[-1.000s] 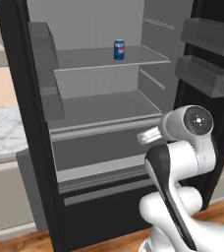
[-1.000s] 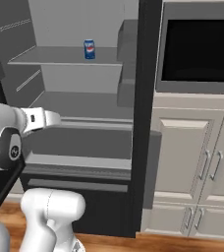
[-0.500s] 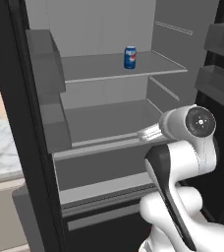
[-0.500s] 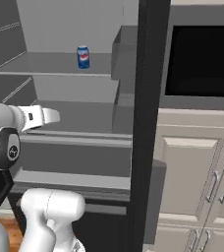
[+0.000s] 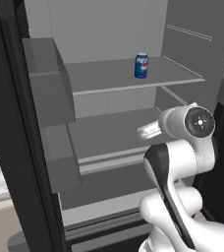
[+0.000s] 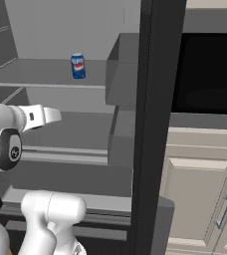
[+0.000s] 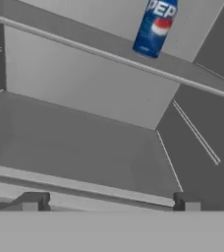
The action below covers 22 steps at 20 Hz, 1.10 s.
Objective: Open the fridge, grab two sodas, and place both sodas inside the bowl with ice on the dining counter.
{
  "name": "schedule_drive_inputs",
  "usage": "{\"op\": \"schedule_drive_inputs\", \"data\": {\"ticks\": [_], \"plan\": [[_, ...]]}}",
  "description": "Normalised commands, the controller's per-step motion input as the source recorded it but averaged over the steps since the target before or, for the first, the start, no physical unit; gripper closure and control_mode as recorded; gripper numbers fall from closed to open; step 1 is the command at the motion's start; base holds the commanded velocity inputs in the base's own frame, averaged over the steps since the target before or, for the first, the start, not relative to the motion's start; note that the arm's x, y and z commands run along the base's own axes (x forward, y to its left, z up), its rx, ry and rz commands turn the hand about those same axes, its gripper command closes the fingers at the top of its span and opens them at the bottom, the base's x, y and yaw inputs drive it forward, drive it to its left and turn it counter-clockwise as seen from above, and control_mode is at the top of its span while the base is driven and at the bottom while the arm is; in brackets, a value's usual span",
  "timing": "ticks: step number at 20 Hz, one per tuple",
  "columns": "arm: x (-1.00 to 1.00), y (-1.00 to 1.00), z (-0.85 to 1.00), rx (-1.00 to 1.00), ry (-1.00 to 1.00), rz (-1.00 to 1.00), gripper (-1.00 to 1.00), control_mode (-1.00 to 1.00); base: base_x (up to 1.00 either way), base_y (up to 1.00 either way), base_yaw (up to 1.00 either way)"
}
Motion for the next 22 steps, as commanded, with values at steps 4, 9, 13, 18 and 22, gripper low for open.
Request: {"op": "schedule_drive_inputs", "data": {"ticks": [4, 9, 13, 18, 22], "plan": [[0.0, 0.06, 0.63, 0.0, -0.19, -0.01, -1.0, -1.0, 0.0, 0.0, 0.0], [0.0, 0.1, 0.74, 0.08, -0.14, -0.03, -1.0, -1.0, 0.0, 0.0, 0.0], [0.0, 0.0, 0.67, 0.13, -0.16, 0.0, -1.0, -1.0, 0.0, 0.0, 0.0], [0.14, -0.07, 0.14, 0.07, -0.06, 0.0, -1.0, -1.0, 0.0, 0.0, 0.0], [0.01, -0.07, 0.01, 0.01, -0.09, 0.0, -1.0, -1.0, 0.0, 0.0, 0.0]]}}
